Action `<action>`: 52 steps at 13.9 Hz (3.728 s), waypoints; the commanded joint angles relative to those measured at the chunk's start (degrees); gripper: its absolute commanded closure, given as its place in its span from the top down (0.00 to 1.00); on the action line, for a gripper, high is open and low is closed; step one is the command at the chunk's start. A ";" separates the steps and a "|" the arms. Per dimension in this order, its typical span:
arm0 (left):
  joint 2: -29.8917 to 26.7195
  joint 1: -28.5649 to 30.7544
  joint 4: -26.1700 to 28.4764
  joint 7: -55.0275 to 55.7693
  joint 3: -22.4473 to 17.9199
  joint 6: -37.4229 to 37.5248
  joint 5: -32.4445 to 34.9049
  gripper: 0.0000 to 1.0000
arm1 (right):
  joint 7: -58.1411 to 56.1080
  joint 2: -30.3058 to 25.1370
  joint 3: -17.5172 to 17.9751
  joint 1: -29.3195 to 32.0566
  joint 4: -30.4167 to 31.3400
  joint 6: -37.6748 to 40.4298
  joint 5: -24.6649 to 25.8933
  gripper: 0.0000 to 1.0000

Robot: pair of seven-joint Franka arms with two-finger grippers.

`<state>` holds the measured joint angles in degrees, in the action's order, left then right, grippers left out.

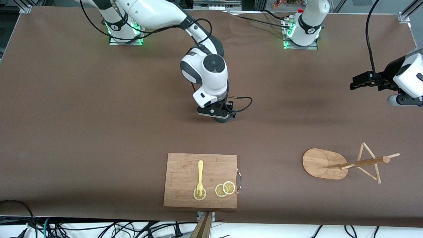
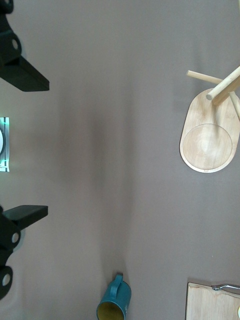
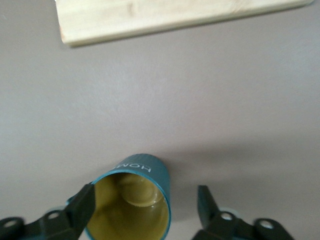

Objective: Pass cup and hang on rack
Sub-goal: 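Carry the teal mug with the right gripper toward the table middle, then release the mug and withdraw the right gripper while the left gripper approaches, then grasp the teal mug by its handle with the left gripper and lift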

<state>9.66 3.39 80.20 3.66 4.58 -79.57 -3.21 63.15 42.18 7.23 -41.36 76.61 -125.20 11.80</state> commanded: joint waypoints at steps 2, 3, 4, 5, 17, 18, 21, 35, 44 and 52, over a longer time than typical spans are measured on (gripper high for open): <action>2.02 -0.40 -1.89 0.29 -0.28 0.38 -1.27 1.00 | -3.63 -8.15 0.15 2.24 1.09 10.55 -0.72 1.00; 2.37 -0.31 -1.98 -0.06 -0.36 0.47 -2.05 1.00 | -7.74 -10.43 -0.02 3.20 1.09 14.07 -2.64 1.00; 2.38 0.21 -1.98 -0.06 -0.36 0.47 -2.93 1.00 | -12.66 -12.37 -0.11 4.78 1.18 17.58 -4.48 1.00; 2.46 0.30 -1.98 -0.15 -0.54 0.47 -3.55 1.00 | -17.49 -14.30 -0.11 6.97 1.18 21.19 -5.55 1.00; 11.60 -9.52 -0.75 -22.96 0.25 -3.66 -7.16 1.00 | -69.72 -26.44 -19.86 23.17 2.66 42.85 -10.74 1.00; 12.91 -10.15 -0.75 -27.44 0.25 -4.97 -8.03 1.00 | -72.01 -27.15 -22.58 23.17 3.63 42.58 -12.39 1.00; 14.94 -10.24 2.31 -42.90 1.13 -10.06 -14.88 1.00 | -79.91 -31.10 -29.53 23.17 11.34 37.25 -12.85 1.00; 19.85 -10.15 34.82 -125.94 1.66 -42.33 -71.78 1.00 | -74.96 -39.54 -10.48 41.69 17.88 33.53 -12.14 1.00; 29.17 -11.99 35.81 -151.65 3.94 -42.42 -93.09 1.00 | -74.67 -41.13 -10.83 45.14 17.70 30.70 -12.68 1.00; 31.47 -14.37 35.28 -157.90 5.61 -42.42 -98.82 1.00 | -74.49 -40.78 -9.16 44.79 16.12 34.58 -12.76 1.00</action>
<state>40.60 -10.07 115.95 -150.35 9.53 -121.63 -98.77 -11.91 2.06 -2.80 2.79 93.05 -91.65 -0.34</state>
